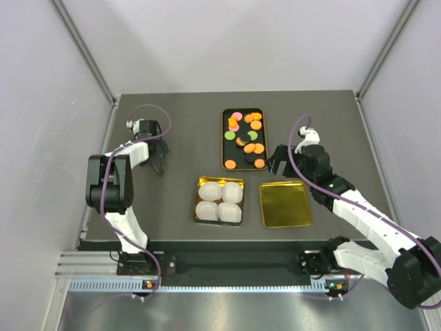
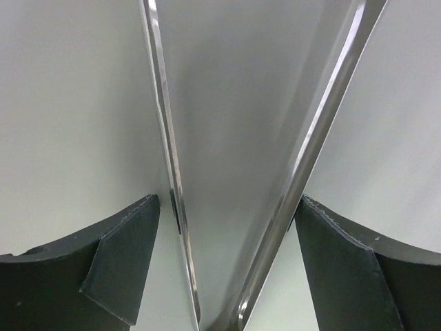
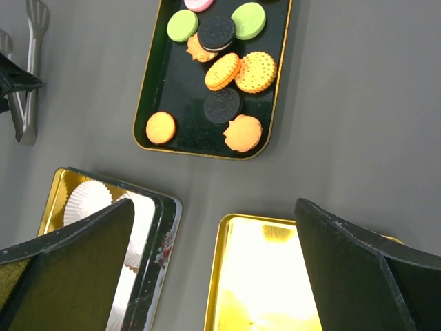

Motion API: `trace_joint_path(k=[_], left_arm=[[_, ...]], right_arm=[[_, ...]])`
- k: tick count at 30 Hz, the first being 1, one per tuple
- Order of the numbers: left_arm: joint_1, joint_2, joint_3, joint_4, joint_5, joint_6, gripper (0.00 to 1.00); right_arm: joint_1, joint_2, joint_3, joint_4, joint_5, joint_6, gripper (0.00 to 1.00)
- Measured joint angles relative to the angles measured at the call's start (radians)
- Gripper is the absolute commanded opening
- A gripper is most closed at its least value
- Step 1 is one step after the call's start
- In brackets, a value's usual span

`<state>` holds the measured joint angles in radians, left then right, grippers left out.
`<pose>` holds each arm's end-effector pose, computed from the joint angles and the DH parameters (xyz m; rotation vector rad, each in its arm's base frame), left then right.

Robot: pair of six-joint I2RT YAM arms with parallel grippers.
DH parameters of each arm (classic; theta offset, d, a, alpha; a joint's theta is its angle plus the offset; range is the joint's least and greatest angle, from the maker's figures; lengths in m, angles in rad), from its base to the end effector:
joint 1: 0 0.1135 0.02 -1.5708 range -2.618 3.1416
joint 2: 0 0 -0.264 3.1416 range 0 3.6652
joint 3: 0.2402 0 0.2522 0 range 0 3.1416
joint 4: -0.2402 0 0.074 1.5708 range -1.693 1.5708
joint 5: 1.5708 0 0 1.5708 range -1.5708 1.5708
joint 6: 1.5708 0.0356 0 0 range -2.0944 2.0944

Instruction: Pack the cookies

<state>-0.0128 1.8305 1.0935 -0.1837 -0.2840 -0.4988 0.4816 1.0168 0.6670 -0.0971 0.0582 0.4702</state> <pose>0.3751 0.0052 0.1623 -0.7017 2.3419 0.1295 0.2053 0.1050 0.2631 0.0260 2.0596 0.5408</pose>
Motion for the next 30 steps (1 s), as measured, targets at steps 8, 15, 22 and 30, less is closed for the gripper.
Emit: trace_joint_path(k=[8, 15, 22, 30], left_arm=[[0.000, 0.050, 0.069, -0.051, -0.024, 0.029, 0.73], [-0.005, 0.061, 0.090, -0.064, -0.018, 0.032, 0.54], [-0.066, -0.019, 0.101, -0.189, -0.016, 0.047, 0.53], [-0.193, -0.235, 0.116, -0.266, -0.025, 0.072, 0.53]], right_arm=[[0.000, 0.000, 0.000, 0.000, -0.008, -0.005, 1.00], [0.000, 0.001, 0.000, 0.000, -0.016, -0.007, 1.00], [0.000, 0.001, 0.000, 0.000, -0.019, -0.009, 1.00], [0.000, 0.001, 0.000, 0.000, -0.022, -0.018, 1.00]])
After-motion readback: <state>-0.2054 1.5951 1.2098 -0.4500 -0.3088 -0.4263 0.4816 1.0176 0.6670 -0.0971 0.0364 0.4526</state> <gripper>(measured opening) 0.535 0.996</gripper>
